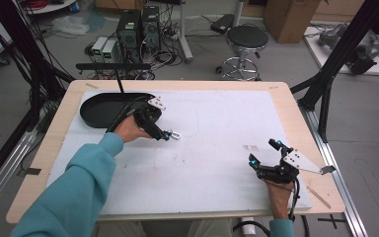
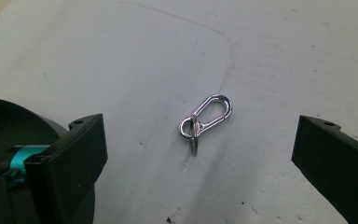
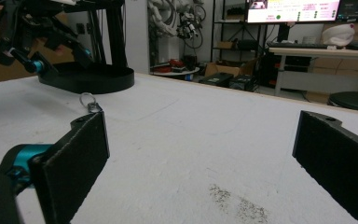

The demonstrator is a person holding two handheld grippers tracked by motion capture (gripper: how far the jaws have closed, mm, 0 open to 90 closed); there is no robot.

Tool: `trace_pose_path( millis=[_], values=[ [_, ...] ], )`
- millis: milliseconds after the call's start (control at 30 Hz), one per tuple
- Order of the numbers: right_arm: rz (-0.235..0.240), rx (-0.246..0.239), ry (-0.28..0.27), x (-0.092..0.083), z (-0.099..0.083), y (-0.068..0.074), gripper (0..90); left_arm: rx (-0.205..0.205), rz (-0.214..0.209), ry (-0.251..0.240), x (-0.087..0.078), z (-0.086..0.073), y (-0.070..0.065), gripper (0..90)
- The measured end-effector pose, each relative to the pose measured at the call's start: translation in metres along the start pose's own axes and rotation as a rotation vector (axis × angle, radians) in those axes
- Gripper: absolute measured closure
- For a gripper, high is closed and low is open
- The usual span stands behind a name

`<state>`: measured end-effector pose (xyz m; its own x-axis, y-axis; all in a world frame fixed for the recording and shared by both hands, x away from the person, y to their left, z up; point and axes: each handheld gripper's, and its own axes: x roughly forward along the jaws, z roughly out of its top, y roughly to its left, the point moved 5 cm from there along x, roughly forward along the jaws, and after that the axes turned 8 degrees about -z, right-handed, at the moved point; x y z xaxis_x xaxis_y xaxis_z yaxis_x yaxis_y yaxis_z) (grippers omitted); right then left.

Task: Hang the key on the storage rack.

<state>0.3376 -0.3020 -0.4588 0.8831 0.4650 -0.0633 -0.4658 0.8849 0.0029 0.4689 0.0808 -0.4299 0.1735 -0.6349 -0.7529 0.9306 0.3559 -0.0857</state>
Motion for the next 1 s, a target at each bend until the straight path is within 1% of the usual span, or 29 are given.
trace_pose_path(
  millis=[167,200,267,300,333,400,433,467,533,567,633,733,767,800,833,900,933,967,1000],
  values=[
    [-0.001,-0.001,0.001,0.0,0.0,0.0,3.0,-0.009,-0.01,0.019,0.008,-0.002,0.0,3.7],
    [0.0,-0.001,0.0,0.0,0.0,0.0,3.0,-0.006,-0.012,0.031,0.01,-0.003,0.001,3.8],
    [0.0,-0.001,0.0,0.0,0.0,0.0,3.0,-0.008,-0.015,0.039,0.013,-0.003,0.0,3.8],
    [0.0,-0.001,-0.001,0.0,0.0,0.0,3.0,-0.004,-0.014,0.046,0.017,-0.004,-0.001,11.1],
    [0.0,-0.001,-0.001,0.0,0.0,0.0,3.0,-0.004,-0.014,0.046,0.017,-0.004,-0.001,13.5],
    [0.0,0.0,0.0,0.0,0.0,0.0,3.0,-0.004,-0.011,0.062,0.019,-0.005,0.0,13.6],
    [0.0,0.001,0.0,0.0,0.0,0.0,3.0,-0.012,-0.011,0.061,0.021,-0.005,0.0,13.6],
    [0.0,-0.001,0.0,0.0,0.0,0.0,3.0,-0.013,-0.013,0.064,0.022,-0.006,0.0,14.5],
    [0.0,0.0,-0.001,0.0,0.0,0.0,3.0,-0.012,-0.017,0.072,0.022,-0.007,0.001,19.4],
    [0.0,-0.001,0.0,0.0,0.0,0.0,3.0,-0.007,-0.009,0.081,0.022,-0.008,0.001,19.4],
    [0.001,0.0,0.0,0.0,0.0,0.0,3.0,-0.011,-0.004,0.077,0.022,-0.008,0.002,24.8],
    [0.001,0.0,-0.001,0.0,0.0,0.0,3.0,-0.002,0.012,0.087,0.022,-0.008,0.003,34.4],
    [0.001,0.0,0.001,0.0,0.0,0.0,3.0,0.006,0.021,0.091,0.022,-0.008,0.003,44.8],
    [0.0,0.0,-0.001,0.0,0.0,0.0,3.0,0.018,0.021,0.091,0.022,-0.008,0.003,47.0],
    [0.0,0.0,-0.001,0.0,0.0,0.0,3.0,0.018,0.018,0.091,0.022,-0.008,0.003,47.0],
    [0.0,-0.002,-0.001,0.0,0.0,0.0,3.0,0.022,0.024,0.097,0.023,-0.008,0.003,53.4],
    [0.0,-0.002,-0.001,0.0,0.0,0.0,3.0,0.023,0.021,0.092,0.024,-0.008,0.003,53.4],
    [0.0,-0.001,0.0,0.0,0.0,0.0,3.0,0.021,0.019,0.089,0.025,-0.009,0.002,55.6],
    [0.0,0.0,0.0,0.0,0.0,0.0,3.0,0.022,0.018,0.097,0.025,-0.009,0.002,60.4]
  ],
)
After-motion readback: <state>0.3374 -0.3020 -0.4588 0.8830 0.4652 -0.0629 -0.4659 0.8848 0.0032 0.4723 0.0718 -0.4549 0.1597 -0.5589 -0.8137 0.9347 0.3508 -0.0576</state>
